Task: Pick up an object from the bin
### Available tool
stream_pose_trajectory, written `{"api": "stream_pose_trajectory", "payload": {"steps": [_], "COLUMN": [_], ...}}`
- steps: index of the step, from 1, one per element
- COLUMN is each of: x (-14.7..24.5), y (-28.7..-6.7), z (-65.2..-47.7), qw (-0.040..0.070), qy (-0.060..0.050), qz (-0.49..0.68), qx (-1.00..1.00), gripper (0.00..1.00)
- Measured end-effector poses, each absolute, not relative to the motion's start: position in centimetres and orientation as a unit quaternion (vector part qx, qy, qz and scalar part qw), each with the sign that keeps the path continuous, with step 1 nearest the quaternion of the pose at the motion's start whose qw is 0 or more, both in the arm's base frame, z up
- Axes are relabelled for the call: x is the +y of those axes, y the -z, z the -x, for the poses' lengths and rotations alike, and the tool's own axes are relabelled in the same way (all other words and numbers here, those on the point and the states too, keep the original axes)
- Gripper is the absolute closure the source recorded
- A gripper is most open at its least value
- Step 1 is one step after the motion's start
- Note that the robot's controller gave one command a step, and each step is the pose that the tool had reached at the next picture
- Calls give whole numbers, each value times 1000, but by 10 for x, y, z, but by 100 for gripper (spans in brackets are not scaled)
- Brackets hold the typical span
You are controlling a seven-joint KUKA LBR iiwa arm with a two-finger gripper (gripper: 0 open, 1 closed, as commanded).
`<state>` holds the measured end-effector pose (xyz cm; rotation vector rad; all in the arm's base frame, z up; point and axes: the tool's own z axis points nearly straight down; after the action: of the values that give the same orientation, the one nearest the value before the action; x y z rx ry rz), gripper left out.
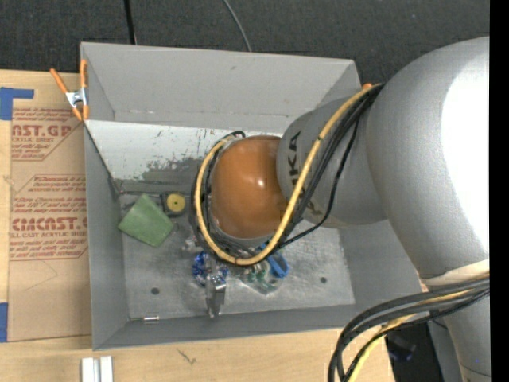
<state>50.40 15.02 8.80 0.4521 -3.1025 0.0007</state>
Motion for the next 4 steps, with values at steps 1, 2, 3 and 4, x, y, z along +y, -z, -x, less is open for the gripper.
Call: {"api": "stream_pose_trajectory", "payload": {"steps": [1,2,3,4], "x": [95,96,125,124], "y": [-73,-74,-245,-240], "z": [-516,-516,-522,-520], "qw": [-5,-4,-6,-1], "qy": [2,1,0,1], "qz": [-149,-150,-234,-233], "qx": [-989,-989,-972,-972], "gripper": [0,100,100,0]}}
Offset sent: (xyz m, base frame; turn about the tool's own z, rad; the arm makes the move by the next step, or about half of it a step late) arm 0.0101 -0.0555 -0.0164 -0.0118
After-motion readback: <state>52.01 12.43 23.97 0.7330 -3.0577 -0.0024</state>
